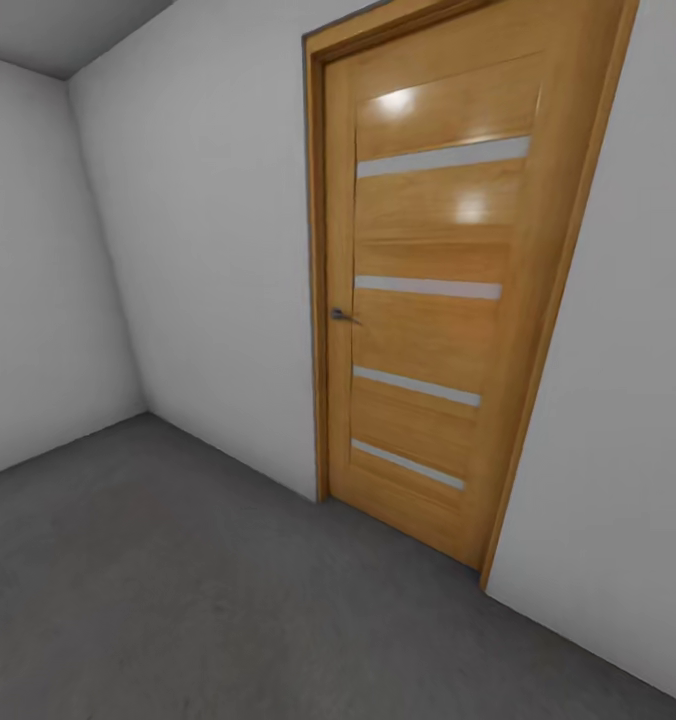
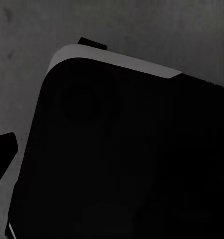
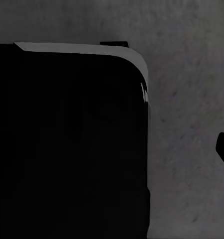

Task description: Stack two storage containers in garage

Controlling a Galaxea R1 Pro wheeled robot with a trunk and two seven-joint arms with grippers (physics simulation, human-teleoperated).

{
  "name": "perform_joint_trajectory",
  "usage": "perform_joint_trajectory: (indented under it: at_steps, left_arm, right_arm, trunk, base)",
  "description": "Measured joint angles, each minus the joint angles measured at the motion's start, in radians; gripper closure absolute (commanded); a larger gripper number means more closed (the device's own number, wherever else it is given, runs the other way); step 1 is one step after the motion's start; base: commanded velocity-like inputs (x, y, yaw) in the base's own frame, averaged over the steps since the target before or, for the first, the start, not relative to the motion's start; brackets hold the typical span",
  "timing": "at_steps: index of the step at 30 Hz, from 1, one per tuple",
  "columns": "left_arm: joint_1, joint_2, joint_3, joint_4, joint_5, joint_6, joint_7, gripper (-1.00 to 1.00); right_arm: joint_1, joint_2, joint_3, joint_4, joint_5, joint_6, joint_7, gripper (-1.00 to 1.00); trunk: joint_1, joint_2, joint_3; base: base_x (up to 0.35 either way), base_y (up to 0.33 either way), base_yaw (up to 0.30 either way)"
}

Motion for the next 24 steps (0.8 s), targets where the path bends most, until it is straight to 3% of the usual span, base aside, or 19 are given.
perform_joint_trajectory:
  at_steps: [24]
  left_arm:
    - [0.0, 0.0, 0.0, 0.0, 0.0, 0.001, 0.0, -1.0]
  right_arm:
    - [0.0, 0.0, 0.0, 0.0, 0.0, 0.0, 0.0, -1.0]
  trunk:
    - [0.0, 0.0, 0.0]
  base:
    - [0.325, 0.136, -0.246]
